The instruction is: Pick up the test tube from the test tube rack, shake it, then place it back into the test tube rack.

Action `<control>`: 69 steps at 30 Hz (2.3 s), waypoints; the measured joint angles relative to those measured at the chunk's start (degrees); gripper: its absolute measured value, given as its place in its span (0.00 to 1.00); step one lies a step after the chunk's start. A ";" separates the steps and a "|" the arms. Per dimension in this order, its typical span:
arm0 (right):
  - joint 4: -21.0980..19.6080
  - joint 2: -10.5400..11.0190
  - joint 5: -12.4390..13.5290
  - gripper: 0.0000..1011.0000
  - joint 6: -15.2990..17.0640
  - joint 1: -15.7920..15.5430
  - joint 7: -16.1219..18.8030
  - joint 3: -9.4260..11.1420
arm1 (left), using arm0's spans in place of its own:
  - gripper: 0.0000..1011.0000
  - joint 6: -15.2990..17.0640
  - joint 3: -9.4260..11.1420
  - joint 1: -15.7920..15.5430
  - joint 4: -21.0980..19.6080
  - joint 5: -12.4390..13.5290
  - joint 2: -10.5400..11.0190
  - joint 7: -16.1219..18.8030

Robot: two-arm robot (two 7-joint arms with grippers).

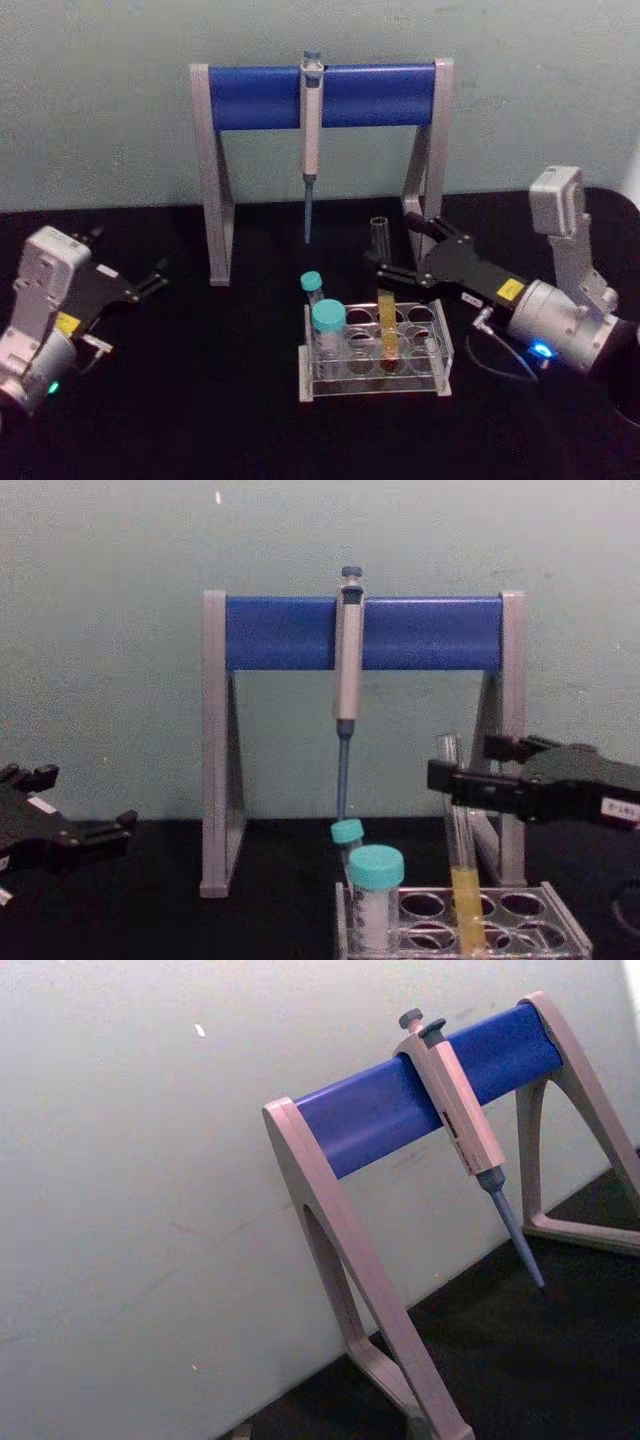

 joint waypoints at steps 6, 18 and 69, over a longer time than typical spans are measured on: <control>1.66 -0.91 -0.93 0.99 2.73 1.78 0.48 -0.86 | 0.99 0.00 0.00 0.00 0.00 0.00 0.00 0.00; 2.20 -1.92 -2.72 0.99 6.21 2.88 -0.98 -1.67 | 0.99 0.00 0.00 0.00 0.00 0.00 0.00 0.00; -0.41 -1.67 -2.46 0.99 8.43 0.66 -2.38 -0.16 | 0.99 0.00 0.00 0.00 0.00 0.00 0.00 0.00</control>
